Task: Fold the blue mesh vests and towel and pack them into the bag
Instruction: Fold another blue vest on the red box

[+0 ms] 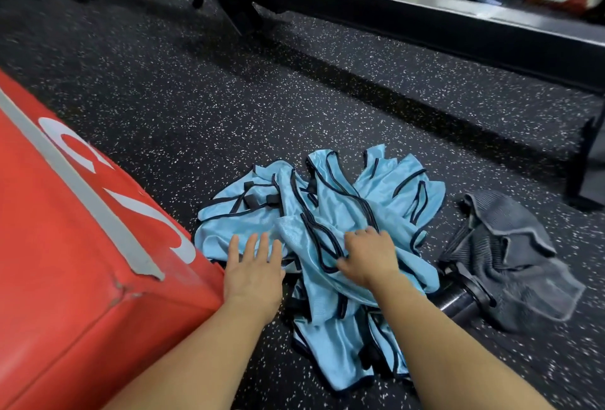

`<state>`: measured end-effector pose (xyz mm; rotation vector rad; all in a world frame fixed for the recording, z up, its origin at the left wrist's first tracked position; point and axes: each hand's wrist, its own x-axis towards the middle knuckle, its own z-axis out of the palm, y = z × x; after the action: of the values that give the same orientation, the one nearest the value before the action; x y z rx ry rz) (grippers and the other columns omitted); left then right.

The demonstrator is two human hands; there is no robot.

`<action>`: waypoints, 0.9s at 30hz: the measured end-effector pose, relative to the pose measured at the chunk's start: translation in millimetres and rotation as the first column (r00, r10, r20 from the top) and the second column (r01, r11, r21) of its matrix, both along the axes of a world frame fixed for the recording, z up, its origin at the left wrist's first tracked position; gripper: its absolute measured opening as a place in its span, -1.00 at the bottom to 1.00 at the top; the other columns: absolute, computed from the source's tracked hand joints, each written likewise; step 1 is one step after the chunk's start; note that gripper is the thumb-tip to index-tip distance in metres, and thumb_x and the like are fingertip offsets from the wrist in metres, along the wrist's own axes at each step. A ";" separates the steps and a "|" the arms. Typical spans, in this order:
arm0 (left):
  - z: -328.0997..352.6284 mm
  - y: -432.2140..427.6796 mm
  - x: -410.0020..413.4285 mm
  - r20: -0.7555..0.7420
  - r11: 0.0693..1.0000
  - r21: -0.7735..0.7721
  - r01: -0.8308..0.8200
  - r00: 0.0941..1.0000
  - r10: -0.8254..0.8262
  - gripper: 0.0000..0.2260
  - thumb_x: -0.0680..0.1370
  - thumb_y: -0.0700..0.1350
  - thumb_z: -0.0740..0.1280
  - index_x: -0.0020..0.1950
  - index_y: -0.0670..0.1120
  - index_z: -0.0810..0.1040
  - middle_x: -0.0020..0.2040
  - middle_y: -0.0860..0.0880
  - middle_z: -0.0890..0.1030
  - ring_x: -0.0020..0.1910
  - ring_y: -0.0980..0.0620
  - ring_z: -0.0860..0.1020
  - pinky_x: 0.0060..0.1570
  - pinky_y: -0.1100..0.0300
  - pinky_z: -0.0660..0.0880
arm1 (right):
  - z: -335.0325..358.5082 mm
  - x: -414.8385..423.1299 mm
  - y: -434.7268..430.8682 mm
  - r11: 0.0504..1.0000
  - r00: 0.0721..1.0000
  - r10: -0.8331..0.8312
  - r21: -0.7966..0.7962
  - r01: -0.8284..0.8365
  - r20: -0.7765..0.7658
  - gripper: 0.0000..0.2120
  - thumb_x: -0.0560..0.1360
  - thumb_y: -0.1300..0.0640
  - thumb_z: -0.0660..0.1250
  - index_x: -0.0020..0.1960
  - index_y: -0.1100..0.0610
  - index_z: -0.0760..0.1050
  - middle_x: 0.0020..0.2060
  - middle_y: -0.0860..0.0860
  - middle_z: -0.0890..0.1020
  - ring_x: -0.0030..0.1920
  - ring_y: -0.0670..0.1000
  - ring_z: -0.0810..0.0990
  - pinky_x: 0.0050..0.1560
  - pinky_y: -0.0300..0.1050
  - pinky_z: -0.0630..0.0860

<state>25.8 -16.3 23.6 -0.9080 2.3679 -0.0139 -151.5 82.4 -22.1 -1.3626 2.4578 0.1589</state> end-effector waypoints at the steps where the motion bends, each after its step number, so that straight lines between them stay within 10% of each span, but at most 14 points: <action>1: -0.8 -0.8 -0.5 0.008 1.000 -0.003 -0.007 1.000 0.007 -0.50 0.70 0.04 -0.15 0.61 -0.04 -0.20 0.61 -0.07 -0.20 0.58 -0.08 -0.24 0.47 -0.21 -0.33 | -3.3 1.6 -14.6 0.999 0.998 -0.014 -0.031 0.016 0.056 -0.71 0.51 -0.04 0.22 0.14 0.09 0.45 0.08 0.06 0.59 0.19 0.13 0.44 0.12 0.00 0.33; 5: -4.8 -2.7 -1.2 0.000 1.000 -0.017 -0.011 1.000 0.011 -0.50 0.70 0.03 -0.15 0.60 -0.05 -0.21 0.60 -0.09 -0.22 0.58 -0.10 -0.25 0.47 -0.22 -0.33 | -23.4 15.7 -52.3 0.991 0.963 -0.132 0.002 0.135 0.237 -0.63 0.48 -0.05 0.31 0.22 0.09 0.44 0.06 0.08 0.59 0.22 0.14 0.41 0.18 0.03 0.33; 10: -7.1 -3.7 -0.9 -0.024 1.000 -0.004 -0.007 1.000 0.006 -0.50 0.70 0.04 -0.16 0.60 -0.06 -0.22 0.60 -0.09 -0.23 0.57 -0.10 -0.26 0.47 -0.21 -0.35 | -36.4 25.5 -56.5 0.961 0.930 -0.272 0.022 0.275 0.248 -0.93 0.46 0.14 0.25 -0.16 0.04 0.36 -0.01 0.06 0.59 0.26 0.13 0.38 0.31 0.07 0.26; 20: 38.5 17.3 6.1 -0.144 0.994 0.101 0.041 0.989 -0.026 -0.50 0.71 0.02 -0.09 0.62 -0.04 -0.15 0.61 -0.06 -0.19 0.58 -0.05 -0.21 0.53 -0.06 -0.16 | 47.8 15.8 -27.9 0.846 0.807 -0.286 -0.260 0.465 0.516 -0.72 0.45 0.22 0.25 -0.37 0.10 0.23 -0.41 -0.01 0.39 -0.24 0.11 0.39 -0.23 -0.05 0.30; 27: 133.7 36.9 22.8 -0.280 0.997 0.064 0.036 0.960 -0.017 -0.50 0.71 -0.03 -0.01 0.61 -0.04 -0.11 0.61 -0.06 -0.18 0.59 -0.06 -0.15 0.52 -0.07 0.00 | 161.3 29.4 9.4 0.825 0.805 -0.181 -0.358 0.437 0.564 -0.85 0.54 0.21 0.28 -0.22 0.14 0.47 -0.35 0.03 0.51 -0.30 0.04 0.45 -0.23 -0.08 0.37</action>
<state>48.6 20.6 157.4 -0.8947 2.6225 0.1970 -122.1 91.8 139.2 -0.9380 2.2716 -0.8392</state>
